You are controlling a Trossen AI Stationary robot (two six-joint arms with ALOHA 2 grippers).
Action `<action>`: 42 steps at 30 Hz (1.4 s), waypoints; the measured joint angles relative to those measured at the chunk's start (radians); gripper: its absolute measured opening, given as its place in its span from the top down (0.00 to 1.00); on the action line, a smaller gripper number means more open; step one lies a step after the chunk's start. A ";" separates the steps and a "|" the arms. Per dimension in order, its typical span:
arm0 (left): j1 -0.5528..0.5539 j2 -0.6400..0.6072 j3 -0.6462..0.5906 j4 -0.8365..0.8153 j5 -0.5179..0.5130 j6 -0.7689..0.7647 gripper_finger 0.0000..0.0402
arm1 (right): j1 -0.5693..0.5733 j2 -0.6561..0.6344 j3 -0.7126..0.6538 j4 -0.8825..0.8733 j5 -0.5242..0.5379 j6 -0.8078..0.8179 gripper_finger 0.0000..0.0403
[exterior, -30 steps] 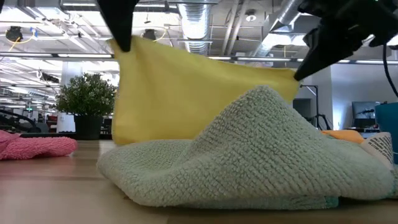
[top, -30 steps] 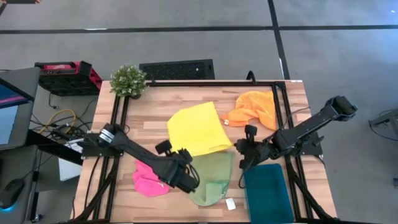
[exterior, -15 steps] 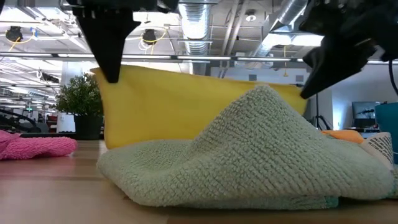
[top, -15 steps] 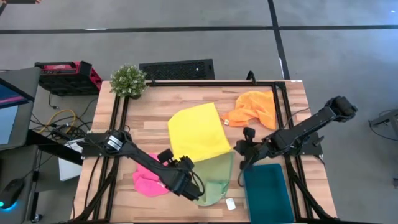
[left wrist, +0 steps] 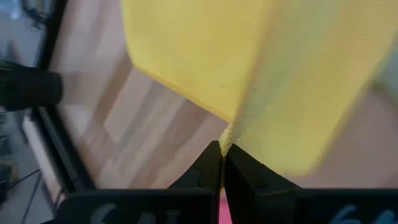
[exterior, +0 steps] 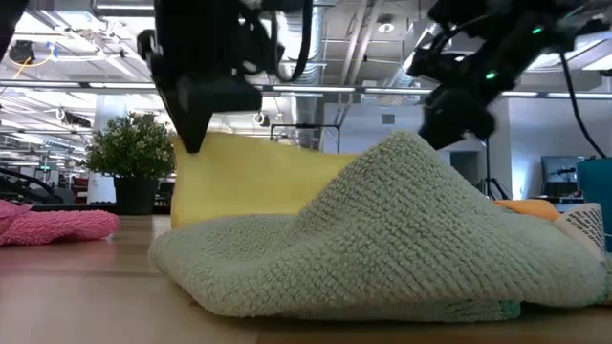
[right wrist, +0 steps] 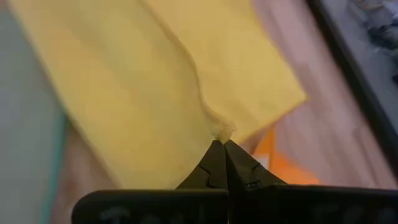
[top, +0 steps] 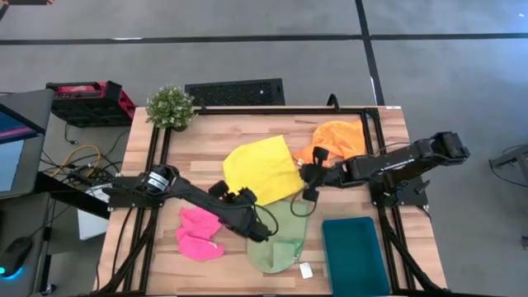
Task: Fold microfiber towels
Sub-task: Fold the yellow microfiber towel
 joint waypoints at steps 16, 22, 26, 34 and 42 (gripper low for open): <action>0.188 -0.009 -0.099 0.000 -0.150 0.019 1.00 | -0.229 0.205 0.049 0.233 0.043 -0.194 1.00; 0.241 -0.009 -0.100 0.000 -0.139 0.064 1.00 | -0.269 0.265 0.058 0.274 0.048 -0.222 1.00; 0.263 -0.009 -0.100 0.001 -0.150 0.064 1.00 | -0.280 0.293 0.059 0.306 0.046 -0.224 0.99; 0.291 -0.009 -0.100 0.001 -0.163 0.058 1.00 | -0.287 0.311 0.059 0.354 0.048 -0.240 0.96; 0.316 -0.009 -0.100 0.004 -0.159 0.062 0.96 | -0.287 0.311 0.059 0.363 0.048 -0.242 0.89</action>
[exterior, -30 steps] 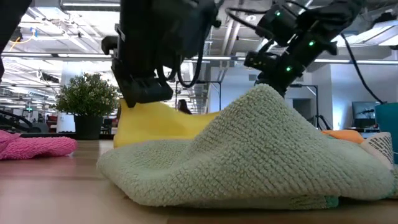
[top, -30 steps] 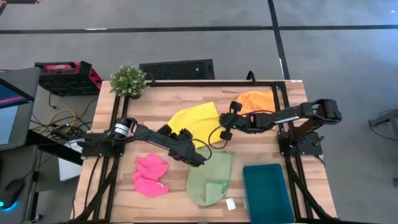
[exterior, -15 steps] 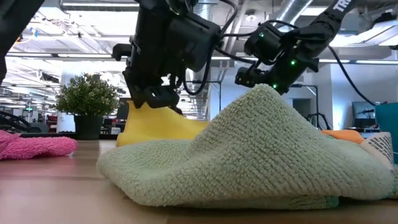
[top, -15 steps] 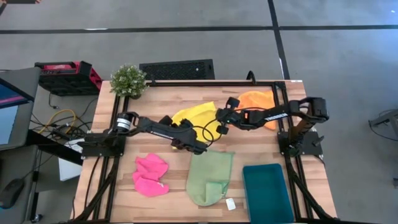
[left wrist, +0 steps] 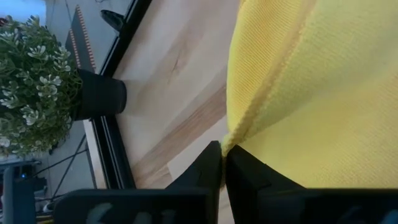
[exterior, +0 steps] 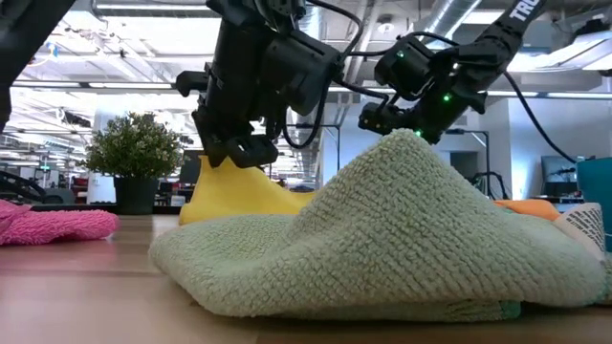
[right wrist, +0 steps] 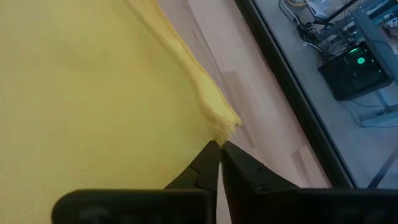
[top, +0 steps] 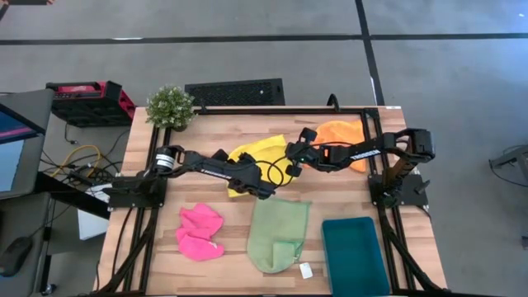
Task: Fold microfiber towels
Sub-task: Fold the yellow microfiber towel
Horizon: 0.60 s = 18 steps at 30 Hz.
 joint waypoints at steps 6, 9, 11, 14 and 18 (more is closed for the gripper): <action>0.026 0.000 0.000 0.002 0.001 0.004 0.85 | -0.001 0.000 0.000 0.001 0.000 -0.004 0.80; 0.036 0.000 0.000 0.003 0.000 0.004 0.79 | -0.001 0.000 0.000 0.002 0.001 -0.004 0.74; 0.041 0.000 0.000 0.011 -0.001 0.014 0.75 | -0.001 0.000 0.000 0.002 0.003 0.000 0.68; 0.041 0.000 0.000 0.014 -0.007 0.004 0.72 | 0.000 0.000 0.000 0.000 0.016 0.003 0.59; 0.027 0.001 0.011 -0.003 -0.039 0.005 0.70 | 0.000 -0.002 0.044 -0.071 0.054 0.009 0.49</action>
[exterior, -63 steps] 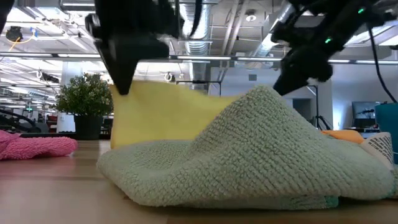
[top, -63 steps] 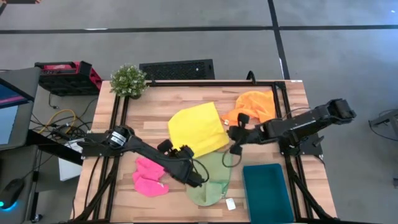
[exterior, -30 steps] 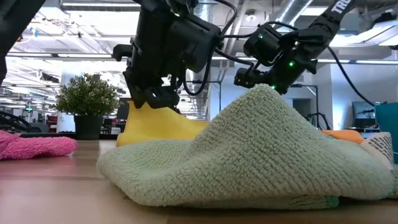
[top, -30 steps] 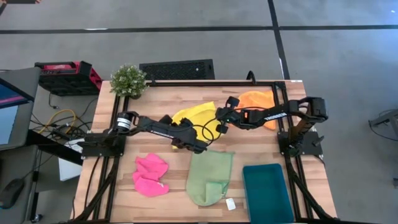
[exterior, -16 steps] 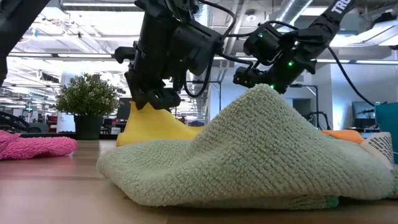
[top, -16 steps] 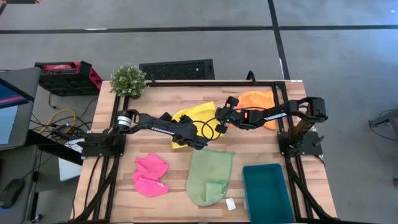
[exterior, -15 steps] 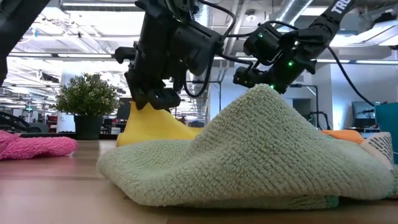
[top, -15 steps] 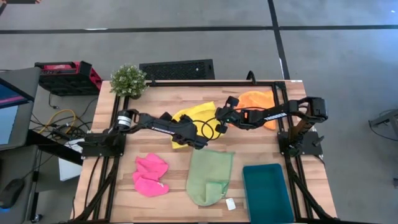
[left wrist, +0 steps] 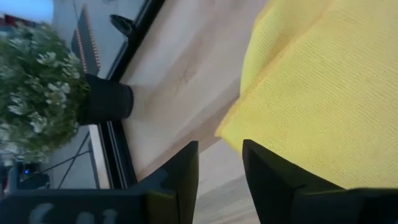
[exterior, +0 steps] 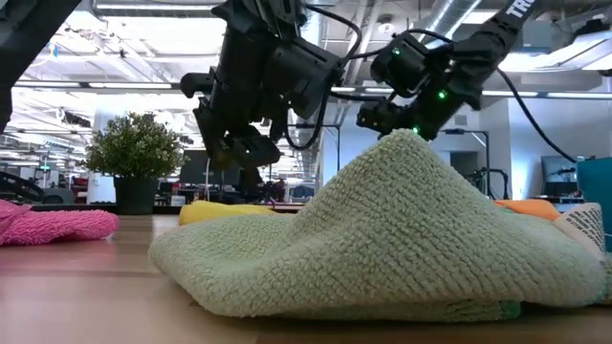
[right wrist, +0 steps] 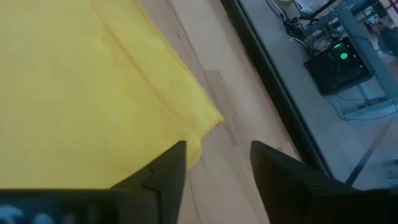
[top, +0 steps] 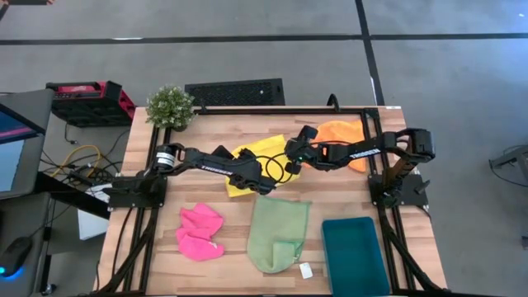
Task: Fold microfiber towels
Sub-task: Fold the yellow microfiber towel
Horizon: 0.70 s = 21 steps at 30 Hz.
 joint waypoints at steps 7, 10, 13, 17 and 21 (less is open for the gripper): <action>-0.057 -0.044 0.018 0.001 0.162 0.103 0.71 | -0.012 -0.097 0.106 -0.318 -0.288 0.123 0.44; -0.084 -0.056 0.018 0.025 0.252 0.147 0.71 | 0.005 -0.158 0.111 -0.384 -0.430 0.127 0.44; -0.115 -0.057 0.017 0.068 0.302 0.189 0.71 | 0.043 -0.222 0.111 -0.441 -0.487 0.129 0.45; -0.159 -0.058 0.000 0.168 0.335 0.256 0.71 | 0.110 -0.299 0.111 -0.496 -0.488 0.153 0.45; -0.182 -0.059 -0.028 0.223 0.333 0.261 0.71 | 0.176 -0.355 0.111 -0.517 -0.489 0.184 0.45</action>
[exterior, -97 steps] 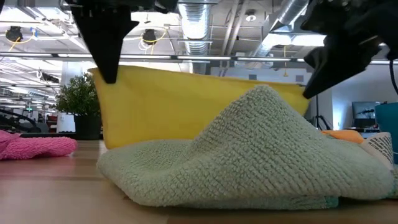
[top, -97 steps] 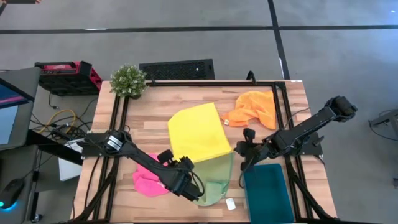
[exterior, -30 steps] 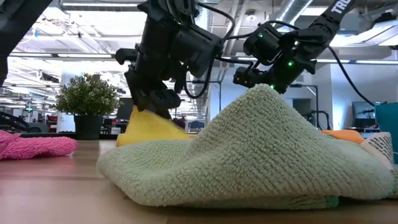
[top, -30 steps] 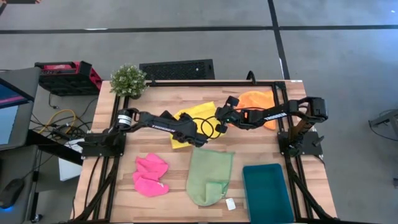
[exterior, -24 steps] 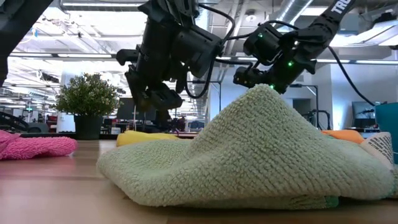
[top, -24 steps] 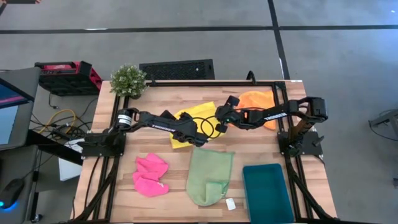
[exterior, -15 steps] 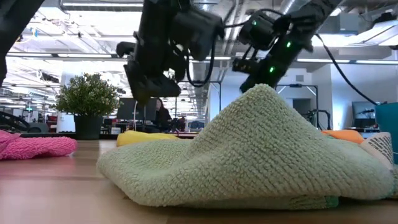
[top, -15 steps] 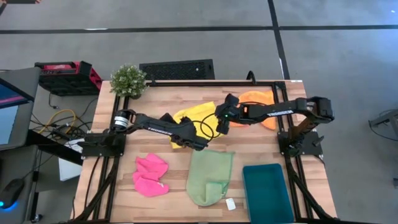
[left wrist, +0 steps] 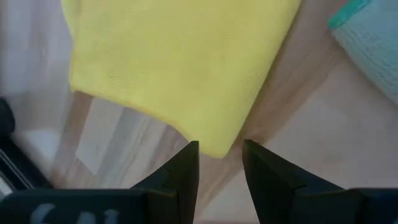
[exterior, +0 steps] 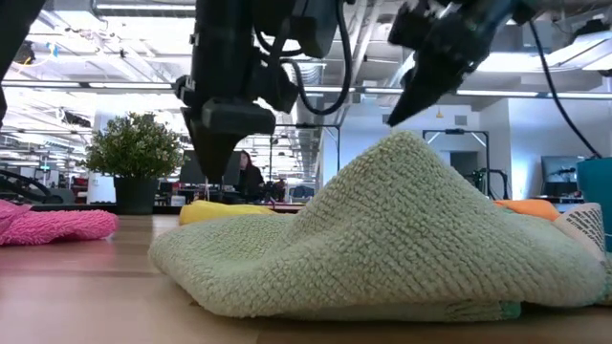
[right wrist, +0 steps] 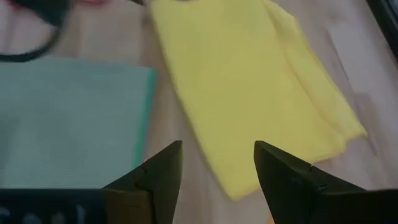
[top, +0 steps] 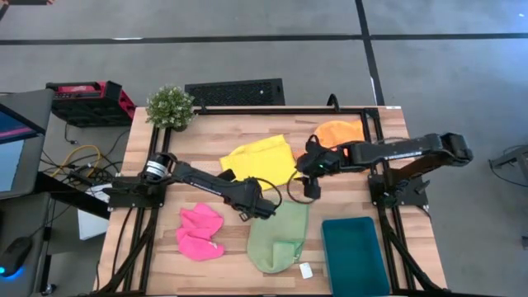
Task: Fold microfiber towels
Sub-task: Fold the yellow microfiber towel
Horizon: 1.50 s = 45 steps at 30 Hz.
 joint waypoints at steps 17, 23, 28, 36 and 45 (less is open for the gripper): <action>-0.007 0.000 -0.190 0.172 -0.028 -0.035 0.71 | 0.107 -0.053 0.000 0.003 0.016 0.047 0.45; -0.003 -0.005 -0.243 0.240 -0.020 -0.024 0.71 | 0.107 -0.053 0.000 0.003 0.016 0.047 0.45; -0.001 -0.004 -0.250 0.244 -0.044 -0.021 0.79 | 0.107 -0.053 0.000 0.002 0.027 0.047 0.45; 0.017 0.002 -0.196 0.203 -0.109 0.063 0.99 | 0.107 -0.059 -0.001 -0.041 0.098 0.047 0.45; 0.095 0.002 -0.060 0.193 -0.136 0.345 1.00 | 0.106 -0.095 -0.001 -0.113 0.182 0.048 0.45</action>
